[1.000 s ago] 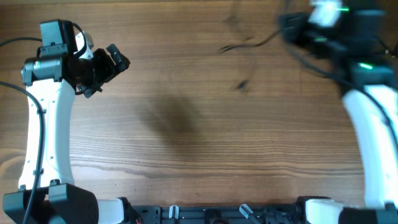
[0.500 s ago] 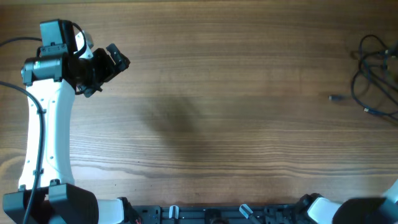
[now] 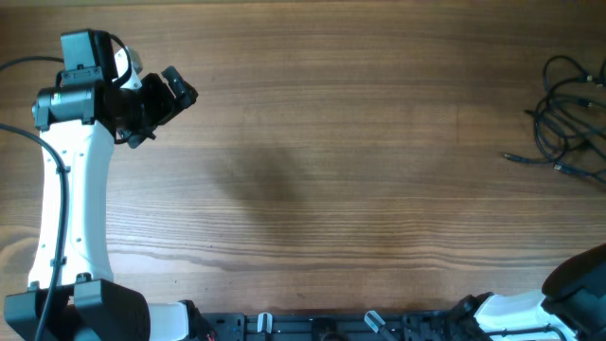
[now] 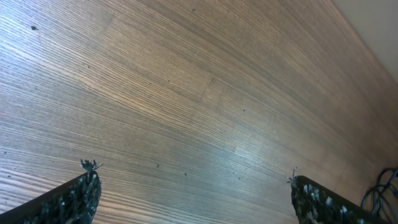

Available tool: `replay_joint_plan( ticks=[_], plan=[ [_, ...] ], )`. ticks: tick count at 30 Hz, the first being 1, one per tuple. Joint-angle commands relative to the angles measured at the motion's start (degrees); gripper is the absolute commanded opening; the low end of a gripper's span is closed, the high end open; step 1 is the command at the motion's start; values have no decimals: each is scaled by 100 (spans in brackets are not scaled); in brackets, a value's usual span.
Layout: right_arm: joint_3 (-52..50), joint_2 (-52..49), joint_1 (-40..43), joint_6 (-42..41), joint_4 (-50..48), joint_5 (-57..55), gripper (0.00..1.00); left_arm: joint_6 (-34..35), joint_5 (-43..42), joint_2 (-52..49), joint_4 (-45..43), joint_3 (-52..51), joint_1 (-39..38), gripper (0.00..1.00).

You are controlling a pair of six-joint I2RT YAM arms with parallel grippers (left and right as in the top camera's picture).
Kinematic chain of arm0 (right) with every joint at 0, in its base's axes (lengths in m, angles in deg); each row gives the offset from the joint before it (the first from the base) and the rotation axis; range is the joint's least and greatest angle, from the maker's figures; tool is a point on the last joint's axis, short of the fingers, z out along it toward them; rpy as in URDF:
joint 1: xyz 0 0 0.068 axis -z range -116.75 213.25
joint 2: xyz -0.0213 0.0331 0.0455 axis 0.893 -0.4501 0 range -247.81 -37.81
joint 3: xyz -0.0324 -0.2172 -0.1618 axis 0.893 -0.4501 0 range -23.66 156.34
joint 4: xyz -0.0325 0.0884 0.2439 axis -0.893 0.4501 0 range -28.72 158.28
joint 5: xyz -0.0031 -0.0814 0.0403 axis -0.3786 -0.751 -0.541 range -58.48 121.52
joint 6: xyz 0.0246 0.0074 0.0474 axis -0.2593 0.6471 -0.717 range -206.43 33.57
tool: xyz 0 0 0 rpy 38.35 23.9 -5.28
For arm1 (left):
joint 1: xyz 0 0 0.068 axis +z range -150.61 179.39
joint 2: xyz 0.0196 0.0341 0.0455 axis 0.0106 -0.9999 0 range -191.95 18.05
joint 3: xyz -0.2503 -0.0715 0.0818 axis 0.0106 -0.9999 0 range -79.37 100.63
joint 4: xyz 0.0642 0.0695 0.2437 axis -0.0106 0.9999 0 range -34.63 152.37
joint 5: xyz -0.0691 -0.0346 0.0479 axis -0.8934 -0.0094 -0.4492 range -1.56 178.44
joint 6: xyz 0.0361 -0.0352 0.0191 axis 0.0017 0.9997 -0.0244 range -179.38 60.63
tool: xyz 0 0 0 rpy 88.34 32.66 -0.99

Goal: Untangle cables

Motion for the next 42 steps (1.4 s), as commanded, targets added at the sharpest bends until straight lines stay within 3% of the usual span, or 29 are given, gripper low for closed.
replay_joint_plan(
  ticks=[1,5,8,12,14,15,20,28,34,42],
  plan=[
    [70,66,11,-243,415,57,100,55,52,-35,-17,37,20,100],
    [70,179,13,-251,1449,-240,100,55,52,-35,-20,37,20,100],
    [70,184,13,-745,2647,-1777,100,52,52,-35,0,37,20,100],
    [70,184,20,-752,2874,-2704,100,52,52,-35,2,37,20,100],
    [70,184,46,-323,2892,-2326,100,52,52,-35,2,37,20,100],
    [72,210,33,610,2771,-1357,100,52,52,-35,0,37,20,100],
    [72,732,-258,2983,2603,1593,100,52,57,-35,17,37,20,100],
    [72,2964,-1805,3814,2658,1351,100,55,55,-35,22,37,20,100],
    [72,4356,-3034,3803,3189,1331,100,55,55,-35,22,37,22,100],
    [70,4784,-3152,3803,4444,1307,100,55,55,-35,22,37,22,100]
  ],
)
